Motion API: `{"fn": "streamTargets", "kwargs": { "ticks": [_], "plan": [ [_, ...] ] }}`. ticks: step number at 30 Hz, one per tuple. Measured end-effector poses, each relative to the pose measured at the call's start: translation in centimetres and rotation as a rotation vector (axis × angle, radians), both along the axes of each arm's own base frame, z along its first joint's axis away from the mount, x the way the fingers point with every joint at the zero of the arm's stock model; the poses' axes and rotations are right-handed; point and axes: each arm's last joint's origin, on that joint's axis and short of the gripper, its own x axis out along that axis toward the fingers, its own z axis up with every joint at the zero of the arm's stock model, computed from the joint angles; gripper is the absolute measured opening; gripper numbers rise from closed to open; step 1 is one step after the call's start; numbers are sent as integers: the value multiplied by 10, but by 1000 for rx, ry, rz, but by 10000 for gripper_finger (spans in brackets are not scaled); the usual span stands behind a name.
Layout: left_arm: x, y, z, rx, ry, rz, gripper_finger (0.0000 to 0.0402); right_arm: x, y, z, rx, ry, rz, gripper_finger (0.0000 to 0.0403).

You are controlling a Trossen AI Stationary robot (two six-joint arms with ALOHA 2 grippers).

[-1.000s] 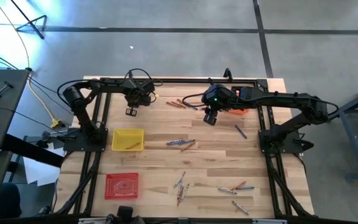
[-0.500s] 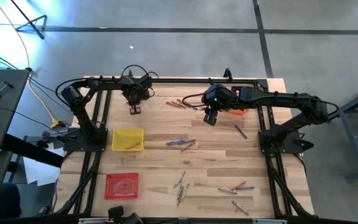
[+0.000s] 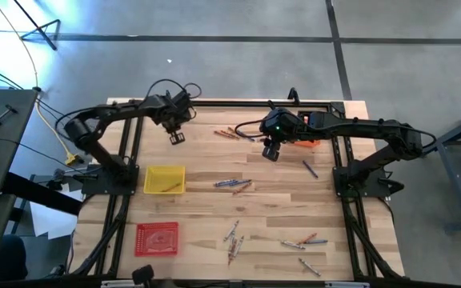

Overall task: Sort crayons
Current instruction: Put the orange crayon into the yellow bin

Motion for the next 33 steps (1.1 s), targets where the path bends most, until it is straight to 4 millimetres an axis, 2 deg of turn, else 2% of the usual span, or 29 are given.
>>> {"fn": "streamTargets", "kwargs": {
  "ticks": [6, 12, 16, 24, 29, 33],
  "plan": [
    [-4, -29, 41, 32, -162, 78, 0, 0, 0, 0, 4, -1, -5, 165],
    [-5, -76, 82, -3, -426, 70, 0, 0, 0, 0, 8, -3, -10, 165],
    [-8, -108, 98, -58, -540, 136, 0, 0, 0, 0, 24, -12, -34, 165],
    [-16, -166, 98, -228, -465, 249, 0, 0, 0, 0, 44, -24, -62, 165],
    [-20, -191, 91, -270, -362, 341, 0, 0, 0, 0, 51, -29, -73, 165],
    [-22, -203, 78, -270, -298, 409, 0, 0, 0, 0, 51, -29, -74, 165]
  ]
}}
